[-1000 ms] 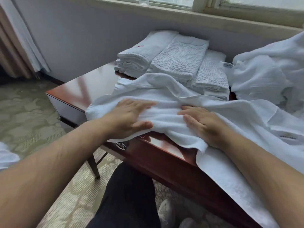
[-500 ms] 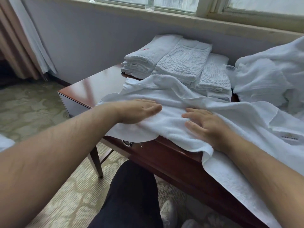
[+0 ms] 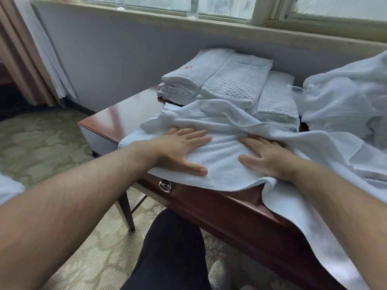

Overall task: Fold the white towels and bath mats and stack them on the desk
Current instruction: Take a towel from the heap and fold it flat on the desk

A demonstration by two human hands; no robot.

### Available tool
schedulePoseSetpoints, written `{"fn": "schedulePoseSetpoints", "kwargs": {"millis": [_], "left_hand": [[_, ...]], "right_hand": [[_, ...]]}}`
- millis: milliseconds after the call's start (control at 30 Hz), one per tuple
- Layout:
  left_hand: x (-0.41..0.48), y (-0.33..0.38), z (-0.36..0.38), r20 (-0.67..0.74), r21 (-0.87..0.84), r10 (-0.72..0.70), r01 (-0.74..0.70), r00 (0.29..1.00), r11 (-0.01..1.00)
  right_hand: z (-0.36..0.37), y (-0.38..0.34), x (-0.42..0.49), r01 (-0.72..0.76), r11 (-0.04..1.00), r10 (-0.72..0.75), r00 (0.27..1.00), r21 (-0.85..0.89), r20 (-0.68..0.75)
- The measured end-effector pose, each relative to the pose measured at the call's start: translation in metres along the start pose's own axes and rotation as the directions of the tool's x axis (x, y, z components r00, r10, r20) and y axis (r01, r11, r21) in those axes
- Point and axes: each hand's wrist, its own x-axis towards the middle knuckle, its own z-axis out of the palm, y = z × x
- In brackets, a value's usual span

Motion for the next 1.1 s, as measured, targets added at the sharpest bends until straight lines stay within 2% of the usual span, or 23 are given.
{"fn": "schedulePoseSetpoints", "kwargs": {"millis": [100, 167, 200, 233, 300, 333, 400, 433, 500, 567, 700, 767, 833, 900, 933, 967, 1000, 1033, 1067, 1100], "left_hand": [[-0.001, -0.001, -0.006, 0.029, -0.025, -0.013, 0.014, 0.999, 1.000], [0.006, 0.004, -0.016, -0.024, -0.152, -0.087, 0.082, 0.996, 0.985], [0.012, 0.009, -0.020, -0.093, -0.224, -0.144, 0.120, 0.985, 0.967], [0.019, 0.017, -0.021, -0.203, -0.250, -0.182, 0.129, 0.962, 0.960], [0.029, 0.042, -0.016, -0.408, -0.245, -0.144, 0.044, 0.901, 0.968], [0.032, 0.056, -0.010, -0.431, -0.268, -0.099, -0.023, 0.897, 0.963], [0.039, 0.078, 0.001, -0.346, -0.282, -0.022, -0.082, 0.938, 0.956], [0.043, 0.086, 0.005, -0.281, -0.240, -0.010, -0.060, 0.960, 0.969], [0.050, 0.096, 0.008, -0.205, -0.121, -0.063, 0.039, 0.977, 0.992], [0.053, 0.102, 0.005, -0.184, -0.076, -0.179, 0.167, 0.967, 0.983], [0.062, 0.120, -0.015, -0.100, -0.071, -0.416, 0.411, 0.904, 0.909], [0.067, 0.130, -0.023, -0.056, -0.037, -0.472, 0.470, 0.880, 0.882], [0.070, 0.140, -0.028, -0.086, 0.034, -0.466, 0.470, 0.881, 0.882], [0.074, 0.153, -0.028, -0.248, 0.103, -0.318, 0.351, 0.915, 0.931], [0.079, 0.161, -0.027, -0.361, 0.102, -0.159, 0.208, 0.919, 0.973], [0.085, 0.169, -0.025, -0.432, 0.074, 0.026, 0.007, 0.901, 0.997], [0.091, 0.178, -0.024, -0.442, 0.026, 0.190, -0.199, 0.877, 0.980], [0.098, 0.187, -0.021, -0.408, -0.014, 0.310, -0.346, 0.859, 0.938], [0.106, 0.195, -0.018, -0.355, -0.042, 0.360, -0.399, 0.863, 0.916], [0.116, 0.200, -0.014, -0.311, -0.053, 0.328, -0.360, 0.892, 0.931]], "right_hand": [[0.000, -0.002, -0.007, 0.011, 0.999, -0.010, 0.999, -0.033, 0.031], [0.006, -0.011, -0.014, 0.036, 0.998, -0.035, 0.999, -0.056, 0.016], [0.009, -0.016, -0.018, 0.070, 0.997, -0.070, 0.998, -0.010, -0.006], [0.009, -0.019, -0.024, 0.111, 0.988, -0.106, 0.993, 0.110, -0.048], [0.007, -0.017, -0.039, 0.177, 0.921, -0.105, 0.971, 0.348, -0.217], [0.007, -0.010, -0.047, 0.174, 0.912, -0.050, 0.946, 0.371, -0.321], [0.007, 0.008, -0.063, 0.036, 0.959, 0.096, 0.892, 0.280, -0.443], [0.006, 0.017, -0.071, -0.073, 0.974, 0.168, 0.870, 0.217, -0.463], [0.000, 0.034, -0.085, -0.304, 0.945, 0.324, 0.833, 0.118, -0.449], [-0.008, 0.051, -0.095, -0.462, 0.882, 0.460, 0.808, 0.089, -0.367], [-0.001, 0.060, -0.100, -0.637, 0.768, 0.611, 0.757, -0.056, -0.234], [0.001, 0.061, -0.100, -0.730, 0.679, 0.695, 0.674, -0.079, -0.251], [-0.004, 0.071, -0.099, -0.764, 0.644, 0.724, 0.624, -0.035, -0.293], [-0.009, 0.082, -0.098, -0.785, 0.618, 0.726, 0.593, -0.050, -0.348], [-0.010, 0.087, -0.098, -0.785, 0.615, 0.707, 0.593, -0.080, -0.385], [-0.009, 0.092, -0.098, -0.764, 0.638, 0.670, 0.613, -0.097, -0.418], [-0.008, 0.097, -0.097, -0.719, 0.689, 0.624, 0.652, -0.092, -0.431], [-0.007, 0.103, -0.095, -0.650, 0.758, 0.572, 0.701, -0.051, -0.426], [-0.008, 0.107, -0.095, -0.567, 0.823, 0.525, 0.745, 0.024, -0.411], [-0.010, 0.110, -0.095, -0.492, 0.864, 0.489, 0.773, 0.105, -0.405]]}}
